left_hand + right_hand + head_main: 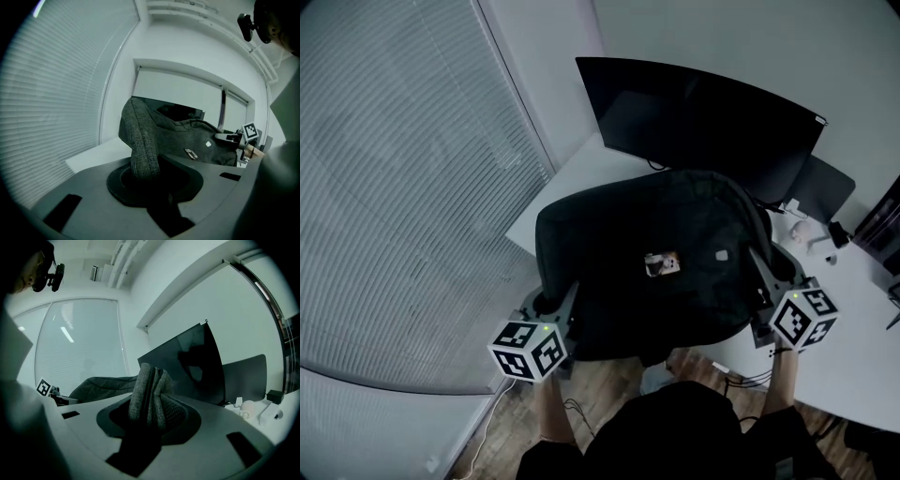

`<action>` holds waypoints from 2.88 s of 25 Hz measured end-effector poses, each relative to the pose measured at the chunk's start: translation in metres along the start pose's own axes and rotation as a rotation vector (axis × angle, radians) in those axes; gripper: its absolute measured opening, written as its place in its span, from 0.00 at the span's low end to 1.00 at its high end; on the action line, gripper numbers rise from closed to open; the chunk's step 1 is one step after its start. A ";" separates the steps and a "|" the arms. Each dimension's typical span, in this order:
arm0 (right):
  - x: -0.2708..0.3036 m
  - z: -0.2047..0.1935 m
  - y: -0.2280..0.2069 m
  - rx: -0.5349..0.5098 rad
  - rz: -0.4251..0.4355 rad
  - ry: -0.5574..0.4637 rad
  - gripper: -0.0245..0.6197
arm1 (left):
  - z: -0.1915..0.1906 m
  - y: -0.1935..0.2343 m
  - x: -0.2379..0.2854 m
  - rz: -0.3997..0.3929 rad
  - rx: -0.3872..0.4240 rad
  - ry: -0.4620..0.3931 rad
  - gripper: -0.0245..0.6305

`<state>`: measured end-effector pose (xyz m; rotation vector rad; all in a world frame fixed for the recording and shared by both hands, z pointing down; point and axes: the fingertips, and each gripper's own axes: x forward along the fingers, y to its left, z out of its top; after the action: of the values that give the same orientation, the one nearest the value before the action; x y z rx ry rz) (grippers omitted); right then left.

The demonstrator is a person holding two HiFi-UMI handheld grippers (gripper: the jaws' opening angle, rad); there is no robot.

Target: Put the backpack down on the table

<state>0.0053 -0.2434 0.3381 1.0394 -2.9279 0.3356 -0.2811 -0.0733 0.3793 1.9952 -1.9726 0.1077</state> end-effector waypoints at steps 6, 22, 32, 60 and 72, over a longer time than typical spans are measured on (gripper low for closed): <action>0.025 -0.010 -0.018 0.024 -0.047 0.008 0.24 | 0.003 0.017 0.041 -0.041 0.008 0.033 0.16; 0.076 -0.035 -0.056 0.101 -0.172 0.084 0.24 | 0.003 0.055 0.137 -0.153 -0.001 0.179 0.16; 0.084 -0.062 -0.078 0.150 -0.278 0.136 0.24 | -0.015 0.064 0.190 -0.245 -0.014 0.289 0.16; 0.092 -0.146 -0.124 0.278 -0.411 0.245 0.24 | -0.078 0.073 0.268 -0.327 -0.035 0.492 0.17; 0.092 -0.169 -0.140 0.315 -0.444 0.308 0.25 | -0.092 0.076 0.281 -0.311 -0.056 0.566 0.23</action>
<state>0.0116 -0.3710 0.5390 1.4779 -2.3376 0.8637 -0.3287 -0.3151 0.5589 1.9321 -1.2916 0.4765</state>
